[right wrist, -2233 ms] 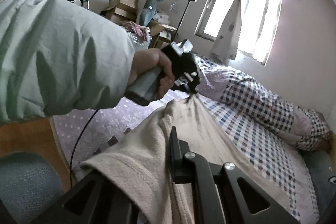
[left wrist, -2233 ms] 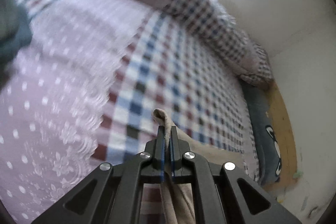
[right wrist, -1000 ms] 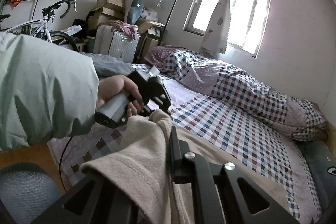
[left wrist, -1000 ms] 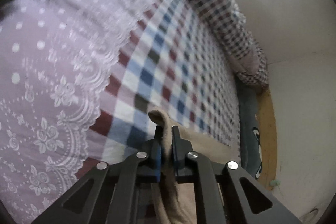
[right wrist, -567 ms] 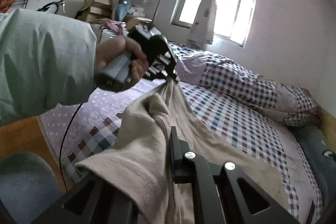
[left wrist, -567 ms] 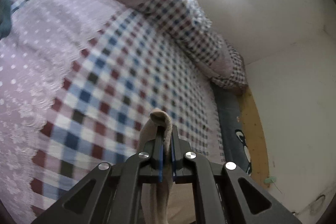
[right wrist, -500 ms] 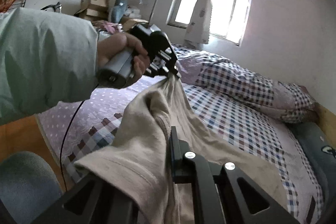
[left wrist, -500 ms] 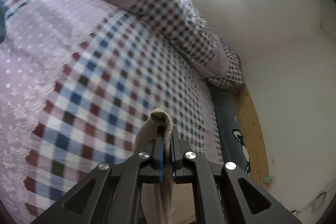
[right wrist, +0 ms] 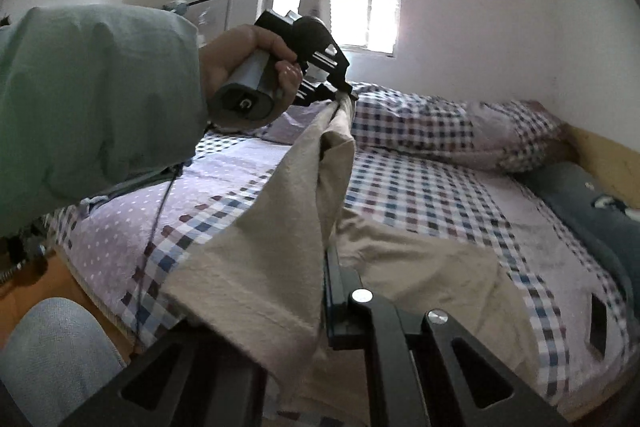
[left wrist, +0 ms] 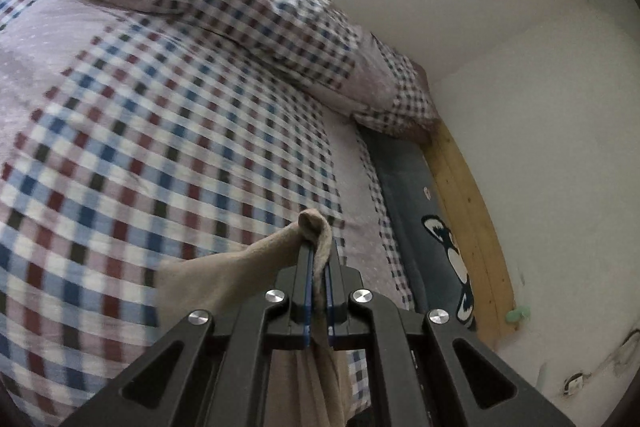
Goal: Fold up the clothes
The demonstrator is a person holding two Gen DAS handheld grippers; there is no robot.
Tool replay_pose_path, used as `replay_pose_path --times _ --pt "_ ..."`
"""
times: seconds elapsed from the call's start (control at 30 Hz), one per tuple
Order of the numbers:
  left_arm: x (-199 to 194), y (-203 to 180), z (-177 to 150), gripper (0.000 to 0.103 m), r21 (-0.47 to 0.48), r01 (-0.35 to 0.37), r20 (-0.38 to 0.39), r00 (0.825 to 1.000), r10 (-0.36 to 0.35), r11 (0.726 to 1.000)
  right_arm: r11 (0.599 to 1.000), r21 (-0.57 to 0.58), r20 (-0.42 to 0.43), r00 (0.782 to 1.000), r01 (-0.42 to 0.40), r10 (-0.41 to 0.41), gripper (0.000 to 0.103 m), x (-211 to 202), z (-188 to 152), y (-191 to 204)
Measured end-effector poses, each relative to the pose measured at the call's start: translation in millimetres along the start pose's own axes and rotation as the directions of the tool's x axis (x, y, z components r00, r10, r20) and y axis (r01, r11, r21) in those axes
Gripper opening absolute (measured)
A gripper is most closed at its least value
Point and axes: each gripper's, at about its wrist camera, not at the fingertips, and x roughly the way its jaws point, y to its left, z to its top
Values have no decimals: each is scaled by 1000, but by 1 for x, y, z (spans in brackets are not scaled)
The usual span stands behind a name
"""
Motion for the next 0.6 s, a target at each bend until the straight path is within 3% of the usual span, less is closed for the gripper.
replay_pose_path --times 0.4,0.6 --pt "128 -82 -44 3 74 -61 -104 992 68 995 979 176 -46 995 100 -94 4 -25 -35 -100" --pt "202 -104 -72 3 116 -140 -149 976 156 983 950 285 -96 990 125 -102 4 -24 -63 -152"
